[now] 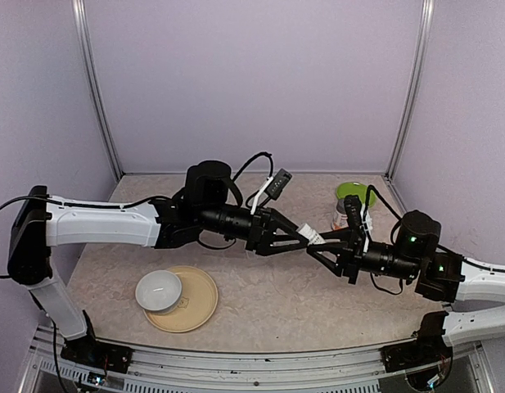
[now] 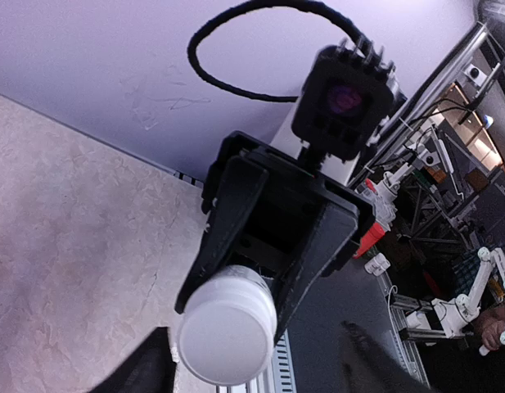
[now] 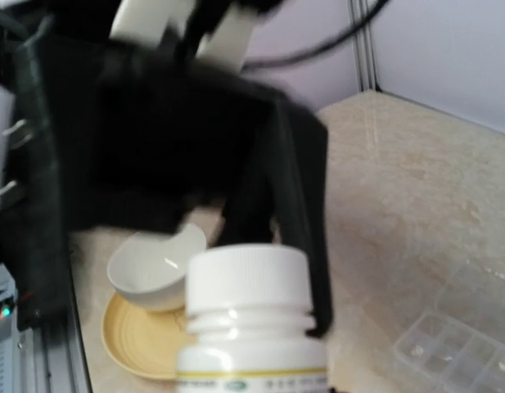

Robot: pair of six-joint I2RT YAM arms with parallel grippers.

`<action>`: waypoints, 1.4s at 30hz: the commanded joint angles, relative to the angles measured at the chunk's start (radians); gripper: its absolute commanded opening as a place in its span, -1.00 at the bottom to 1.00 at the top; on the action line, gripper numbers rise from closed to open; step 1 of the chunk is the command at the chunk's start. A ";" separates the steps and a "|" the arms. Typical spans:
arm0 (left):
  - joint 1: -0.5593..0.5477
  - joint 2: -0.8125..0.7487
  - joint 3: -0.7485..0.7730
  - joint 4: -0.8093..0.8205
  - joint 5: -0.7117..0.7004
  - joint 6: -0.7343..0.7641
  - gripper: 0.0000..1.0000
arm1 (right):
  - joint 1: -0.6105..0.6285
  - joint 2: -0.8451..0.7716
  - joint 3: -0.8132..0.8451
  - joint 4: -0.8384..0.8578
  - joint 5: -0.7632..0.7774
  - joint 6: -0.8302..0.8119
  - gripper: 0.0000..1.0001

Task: Sort the pills into containers
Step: Screw the lid of the pill bottle onto the pill bottle.

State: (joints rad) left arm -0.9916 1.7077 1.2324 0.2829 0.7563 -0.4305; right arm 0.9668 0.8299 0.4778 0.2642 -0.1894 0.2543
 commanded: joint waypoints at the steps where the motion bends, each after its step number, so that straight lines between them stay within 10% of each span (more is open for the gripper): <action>1: -0.011 -0.080 -0.067 0.161 -0.018 -0.127 0.92 | 0.011 -0.011 0.023 0.053 0.037 0.016 -1.00; 18: -0.056 -0.070 -0.005 0.036 -0.378 -0.263 0.97 | 0.011 0.088 0.084 0.033 0.116 -0.044 -1.00; 42: -0.062 -0.049 -0.005 0.089 -0.319 -0.281 0.98 | 0.011 0.167 0.094 0.054 0.160 -0.078 -1.00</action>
State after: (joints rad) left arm -1.0458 1.6527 1.2011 0.3210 0.3878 -0.7029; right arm 0.9676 0.9737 0.5323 0.2962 -0.0467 0.1932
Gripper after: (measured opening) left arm 0.989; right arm 0.314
